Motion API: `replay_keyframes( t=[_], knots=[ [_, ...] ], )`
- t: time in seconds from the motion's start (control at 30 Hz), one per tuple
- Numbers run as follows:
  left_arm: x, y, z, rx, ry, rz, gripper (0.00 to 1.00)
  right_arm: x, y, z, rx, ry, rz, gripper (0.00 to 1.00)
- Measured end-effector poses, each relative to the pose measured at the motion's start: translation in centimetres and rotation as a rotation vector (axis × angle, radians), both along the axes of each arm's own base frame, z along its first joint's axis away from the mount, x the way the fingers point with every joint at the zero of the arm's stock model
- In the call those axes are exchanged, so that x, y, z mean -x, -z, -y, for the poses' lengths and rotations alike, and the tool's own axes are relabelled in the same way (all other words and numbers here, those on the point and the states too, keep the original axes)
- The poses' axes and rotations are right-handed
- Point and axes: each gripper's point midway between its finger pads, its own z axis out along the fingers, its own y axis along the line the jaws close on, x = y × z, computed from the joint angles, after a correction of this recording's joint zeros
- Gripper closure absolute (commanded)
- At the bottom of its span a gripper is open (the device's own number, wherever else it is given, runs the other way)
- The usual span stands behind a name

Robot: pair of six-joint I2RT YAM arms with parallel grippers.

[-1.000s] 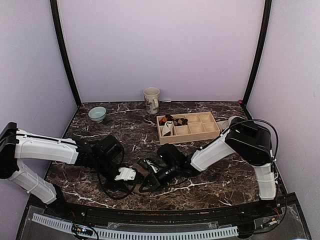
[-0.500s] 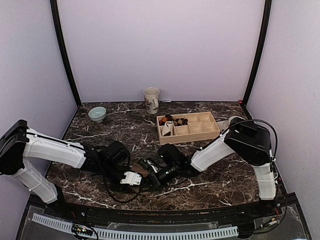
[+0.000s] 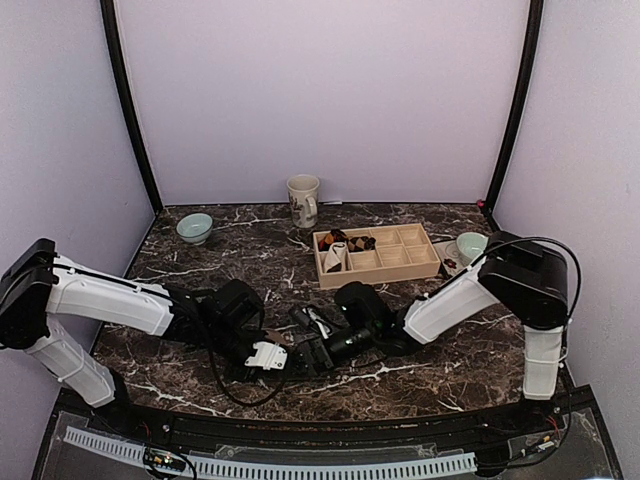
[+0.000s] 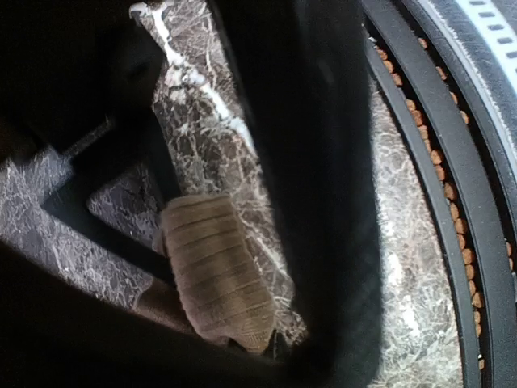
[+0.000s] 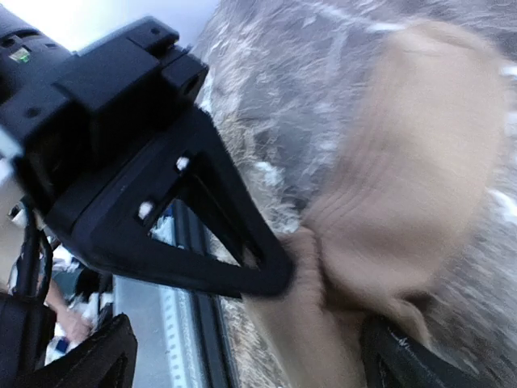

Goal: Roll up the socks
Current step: Roll the sock at the center of the board.

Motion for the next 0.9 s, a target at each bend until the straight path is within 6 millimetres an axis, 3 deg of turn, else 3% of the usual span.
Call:
replay_keyframes(
  t=[0.17,0.4,0.47,0.6,0.7,0.77,0.8,0.9],
  knots=[
    [-0.2,1.3,-0.4,-0.043,-0.026,-0.033,1.00,-2.0,-0.2,3.0,0.053,0.179,0.124,0.01],
    [-0.2,1.3,-0.6,-0.043,-0.050,-0.086,1.00,-4.5,-0.1,10.8,0.192,0.462,0.313,0.01],
    [-0.2,1.4,-0.7,-0.040,-0.063,-0.125,1.00,-5.2,-1.9,13.1,0.172,0.559,0.370,0.01],
    [-0.8,1.2,-1.0,-0.037,-0.105,-0.220,1.00,-7.0,-7.0,17.8,-0.038,0.857,0.388,0.00],
    [-1.2,1.1,-1.8,-0.037,-0.150,-0.288,1.00,-6.9,-7.1,20.4,-0.114,0.938,0.450,0.00],
    [-1.2,1.1,-2.3,-0.041,-0.177,-0.328,1.00,-6.6,-7.6,19.9,-0.087,0.910,0.536,0.00],
    [-1.2,1.0,-2.6,-0.044,-0.187,-0.350,1.00,-6.4,-8.6,18.7,-0.078,0.870,0.595,0.00],
    [-0.9,1.1,-3.0,-0.055,-0.211,-0.420,1.00,-5.1,-13.1,12.8,-0.099,0.701,0.792,0.00]
  ],
)
